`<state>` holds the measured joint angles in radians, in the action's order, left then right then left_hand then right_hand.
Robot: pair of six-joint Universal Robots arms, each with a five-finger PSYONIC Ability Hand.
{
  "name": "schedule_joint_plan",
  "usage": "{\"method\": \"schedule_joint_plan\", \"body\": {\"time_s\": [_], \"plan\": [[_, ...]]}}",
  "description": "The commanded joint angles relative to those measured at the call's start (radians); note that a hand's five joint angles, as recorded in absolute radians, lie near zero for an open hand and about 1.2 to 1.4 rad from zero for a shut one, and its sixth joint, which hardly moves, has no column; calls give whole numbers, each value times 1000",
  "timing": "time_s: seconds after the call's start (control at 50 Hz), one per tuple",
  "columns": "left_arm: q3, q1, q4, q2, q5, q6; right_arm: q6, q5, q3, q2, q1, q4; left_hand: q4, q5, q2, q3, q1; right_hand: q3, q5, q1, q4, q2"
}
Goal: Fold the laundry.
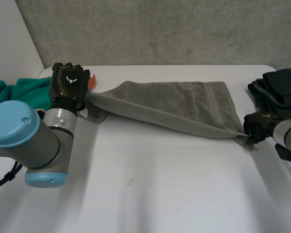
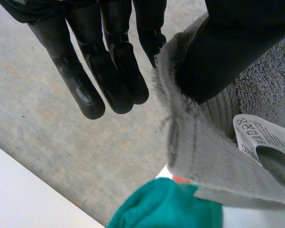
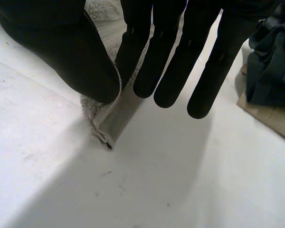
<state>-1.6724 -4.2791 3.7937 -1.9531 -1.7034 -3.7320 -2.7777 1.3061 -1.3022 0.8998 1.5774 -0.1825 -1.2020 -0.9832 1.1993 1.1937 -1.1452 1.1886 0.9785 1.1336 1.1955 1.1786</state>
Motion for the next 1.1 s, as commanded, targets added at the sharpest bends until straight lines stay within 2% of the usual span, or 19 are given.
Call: {"method": "schedule_joint_plan", "body": {"time_s": [0.02,0.08,0.14,0.2,0.22,0.3,0.38,0.5,0.58,0.7,0.86,1.0,1.1], "plan": [[-59,1,-155,83,-1,6,88,-10,-86,135,-25,-6,-194,-239,197,203,-251,208,243,263,201,218],[-108,-2,-259,146,4,0,167,-15,-137,206,-43,-29,-194,-239,197,203,-251,208,243,263,201,218],[-171,-1,-367,220,5,-6,378,-8,-244,332,-54,-113,-194,-239,197,203,-251,208,243,263,201,218],[-236,7,-475,299,8,-8,510,4,-305,401,-57,-179,-194,-239,197,203,-251,208,243,263,201,218],[-253,7,-502,321,8,-8,605,15,-357,448,-68,-230,-194,-239,197,203,-251,208,243,263,201,218],[-348,7,-633,428,10,-19,798,76,-488,579,-138,-321,-194,-239,197,203,-251,208,243,263,201,218],[-403,10,-684,464,11,-58,898,87,-545,631,-181,-341,-194,-239,197,203,-251,208,243,263,201,218],[-394,25,-620,439,16,-85,873,78,-546,625,-178,-278,-194,-239,197,203,-251,208,243,263,201,218],[-333,25,-510,340,14,-92,811,85,-496,559,-148,-158,-194,-239,197,203,-251,208,243,263,201,218],[-158,22,-379,136,2,-94,696,111,-347,374,-30,43,-194,-239,197,203,-251,208,243,263,201,218],[112,24,-295,-107,-8,-92,682,191,-68,84,99,305,-194,-239,197,203,-251,208,243,263,201,218],[388,25,-305,-334,-134,-126,676,190,167,-122,116,446,-194,-239,197,203,-251,208,243,263,201,218],[517,42,-296,-424,-194,-224,675,180,297,-248,136,508,-183,-227,186,191,-240,208,243,263,201,218]]}}
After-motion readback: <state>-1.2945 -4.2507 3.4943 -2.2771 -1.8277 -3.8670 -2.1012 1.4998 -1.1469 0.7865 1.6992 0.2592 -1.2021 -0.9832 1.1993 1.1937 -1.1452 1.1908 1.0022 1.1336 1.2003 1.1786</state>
